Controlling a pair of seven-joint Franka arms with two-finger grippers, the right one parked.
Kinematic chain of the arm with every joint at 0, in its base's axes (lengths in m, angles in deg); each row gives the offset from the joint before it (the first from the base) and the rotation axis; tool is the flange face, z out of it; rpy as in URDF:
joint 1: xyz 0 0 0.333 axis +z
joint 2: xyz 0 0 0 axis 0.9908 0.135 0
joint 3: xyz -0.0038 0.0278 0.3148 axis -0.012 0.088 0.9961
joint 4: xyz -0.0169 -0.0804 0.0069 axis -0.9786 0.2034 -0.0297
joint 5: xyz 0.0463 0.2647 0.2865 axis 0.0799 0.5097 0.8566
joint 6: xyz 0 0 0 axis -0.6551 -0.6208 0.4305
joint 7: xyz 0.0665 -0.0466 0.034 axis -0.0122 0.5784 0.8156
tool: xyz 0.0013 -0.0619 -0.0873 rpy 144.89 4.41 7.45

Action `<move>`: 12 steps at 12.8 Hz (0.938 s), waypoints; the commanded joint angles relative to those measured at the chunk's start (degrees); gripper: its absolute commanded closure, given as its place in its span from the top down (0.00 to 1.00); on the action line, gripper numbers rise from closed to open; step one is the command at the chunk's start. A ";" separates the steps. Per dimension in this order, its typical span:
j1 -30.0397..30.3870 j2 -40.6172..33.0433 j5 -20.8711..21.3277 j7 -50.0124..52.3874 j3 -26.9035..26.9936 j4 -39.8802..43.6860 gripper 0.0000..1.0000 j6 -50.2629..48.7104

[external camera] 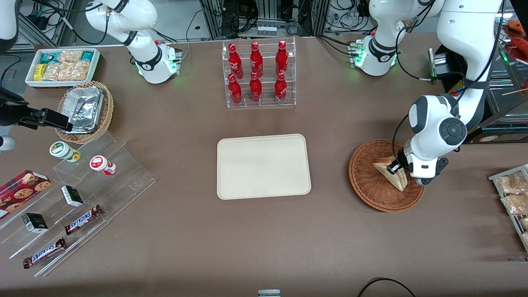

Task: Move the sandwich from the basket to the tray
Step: 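Lower the open left gripper onto the sandwich and close on it, then lift the sandwich and carry it with the left gripper over the cream tray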

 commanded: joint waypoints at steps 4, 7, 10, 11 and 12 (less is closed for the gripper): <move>-4.24 -2.90 0.51 -0.55 -0.49 9.26 0.00 -16.94; -7.84 -2.72 0.35 -5.63 -0.76 13.95 0.00 -23.66; -15.38 -0.71 0.08 -5.65 -1.37 16.57 0.00 -23.83; -18.37 0.43 0.08 -5.04 -1.37 17.98 0.00 -23.93; -20.58 1.66 0.08 -4.95 -1.37 19.30 0.00 -23.84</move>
